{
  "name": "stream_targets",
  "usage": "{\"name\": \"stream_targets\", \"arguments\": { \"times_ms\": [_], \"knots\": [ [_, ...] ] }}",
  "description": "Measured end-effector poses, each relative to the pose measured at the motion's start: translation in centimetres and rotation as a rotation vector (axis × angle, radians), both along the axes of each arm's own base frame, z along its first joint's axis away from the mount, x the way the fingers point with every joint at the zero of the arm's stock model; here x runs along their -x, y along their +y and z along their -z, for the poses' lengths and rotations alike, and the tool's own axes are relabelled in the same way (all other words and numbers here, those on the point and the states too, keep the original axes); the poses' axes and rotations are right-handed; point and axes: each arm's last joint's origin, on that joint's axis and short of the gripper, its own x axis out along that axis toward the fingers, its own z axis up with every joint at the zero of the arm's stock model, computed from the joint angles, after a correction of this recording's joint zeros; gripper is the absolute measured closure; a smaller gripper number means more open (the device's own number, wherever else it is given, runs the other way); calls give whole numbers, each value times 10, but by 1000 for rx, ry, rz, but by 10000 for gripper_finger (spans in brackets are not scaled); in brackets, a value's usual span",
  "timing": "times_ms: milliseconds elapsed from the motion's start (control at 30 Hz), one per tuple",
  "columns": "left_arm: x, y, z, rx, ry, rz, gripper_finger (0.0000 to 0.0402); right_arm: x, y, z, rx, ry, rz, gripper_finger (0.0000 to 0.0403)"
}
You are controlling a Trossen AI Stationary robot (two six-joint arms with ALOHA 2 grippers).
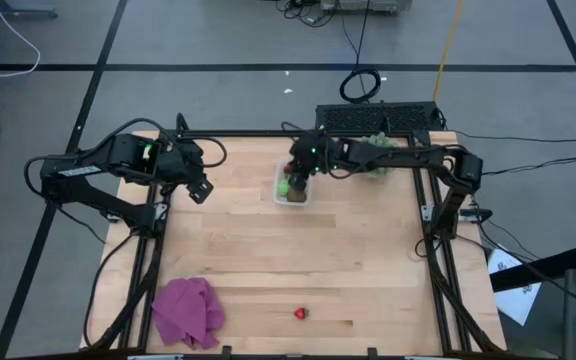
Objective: Pick and placing Produce into tupperware
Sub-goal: Put the top strawberry into the transparent bin
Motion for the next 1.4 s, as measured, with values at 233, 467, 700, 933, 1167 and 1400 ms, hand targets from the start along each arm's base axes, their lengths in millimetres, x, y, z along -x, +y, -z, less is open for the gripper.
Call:
{"name": "stream_targets", "arguments": {
  "times_ms": [233, 467, 700, 933, 1167, 1400],
  "knots": [
    [0, 0, 0, 0, 0, 0, 174, 0, -18, 9, -4, 0, 41, 300],
    [0, 0, 0, -1, -3, -1, 174, -1, -27, 32, -8, 76, 41, 300],
    [0, 0, 0, -2, -1, 4, 174, 5, -42, 44, -11, 137, 71, 300],
    [0, 0, 0, -4, 1, 9, 174, 17, -50, 51, -56, 229, 101, 300],
    [0, 0, 0, -4, 1, 10, 174, 20, -47, 54, -79, 278, 100, 300],
    [0, 0, 0, -4, 1, 9, 174, 20, -47, 54, -78, 279, 98, 300]
  ]
}}
